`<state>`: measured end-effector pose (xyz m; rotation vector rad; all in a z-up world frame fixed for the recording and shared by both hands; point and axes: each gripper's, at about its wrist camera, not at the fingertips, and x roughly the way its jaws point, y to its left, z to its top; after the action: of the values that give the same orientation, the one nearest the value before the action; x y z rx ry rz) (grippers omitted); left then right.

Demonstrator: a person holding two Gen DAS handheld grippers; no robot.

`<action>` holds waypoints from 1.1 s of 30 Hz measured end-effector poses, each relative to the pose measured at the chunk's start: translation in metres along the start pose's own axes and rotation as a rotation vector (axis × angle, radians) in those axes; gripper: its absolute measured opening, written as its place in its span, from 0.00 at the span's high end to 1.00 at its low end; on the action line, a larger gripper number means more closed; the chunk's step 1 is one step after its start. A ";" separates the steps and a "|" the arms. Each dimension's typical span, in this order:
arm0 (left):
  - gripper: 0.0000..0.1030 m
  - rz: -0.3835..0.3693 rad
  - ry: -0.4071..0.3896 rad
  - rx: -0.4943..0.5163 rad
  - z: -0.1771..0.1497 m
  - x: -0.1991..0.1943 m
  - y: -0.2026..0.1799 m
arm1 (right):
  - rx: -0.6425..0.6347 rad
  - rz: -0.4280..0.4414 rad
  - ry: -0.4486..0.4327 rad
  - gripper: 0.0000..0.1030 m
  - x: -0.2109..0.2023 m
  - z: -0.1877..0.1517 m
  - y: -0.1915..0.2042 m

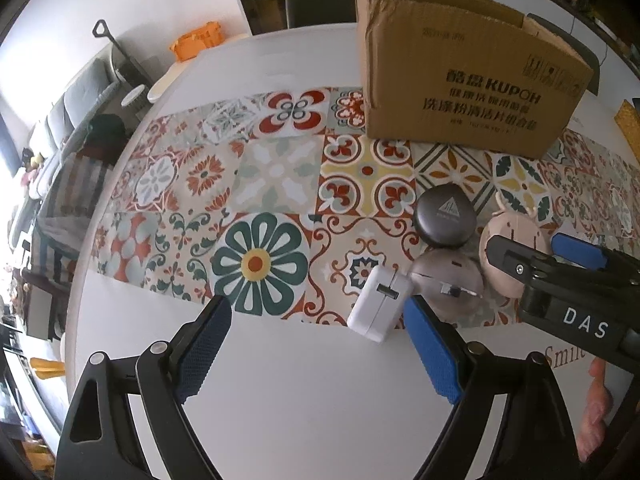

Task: Organize rigid objects
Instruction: 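Move both tools back toward the remaining gadgets beside the box, then grasp the pink deer device with the right tool while the left tool grasps the white plug charger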

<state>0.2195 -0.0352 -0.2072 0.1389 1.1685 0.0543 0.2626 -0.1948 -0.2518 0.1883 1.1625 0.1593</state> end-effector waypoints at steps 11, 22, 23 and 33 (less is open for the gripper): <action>0.14 -0.019 0.050 -0.003 -0.006 0.015 -0.007 | -0.022 -0.035 0.037 0.16 0.023 -0.001 0.000; 0.14 -0.035 0.077 -0.001 -0.010 0.026 -0.010 | -0.041 -0.107 0.065 0.18 0.052 0.006 0.005; 0.14 -0.036 0.077 -0.001 -0.010 0.028 -0.009 | -0.057 -0.128 0.065 0.18 0.054 0.005 0.008; 0.18 -0.088 0.094 -0.018 -0.015 0.042 -0.003 | -0.108 -0.187 0.046 0.29 0.070 0.001 0.023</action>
<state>0.2226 -0.0317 -0.2518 0.0696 1.2659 -0.0061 0.2898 -0.1565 -0.3088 -0.0200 1.2071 0.0609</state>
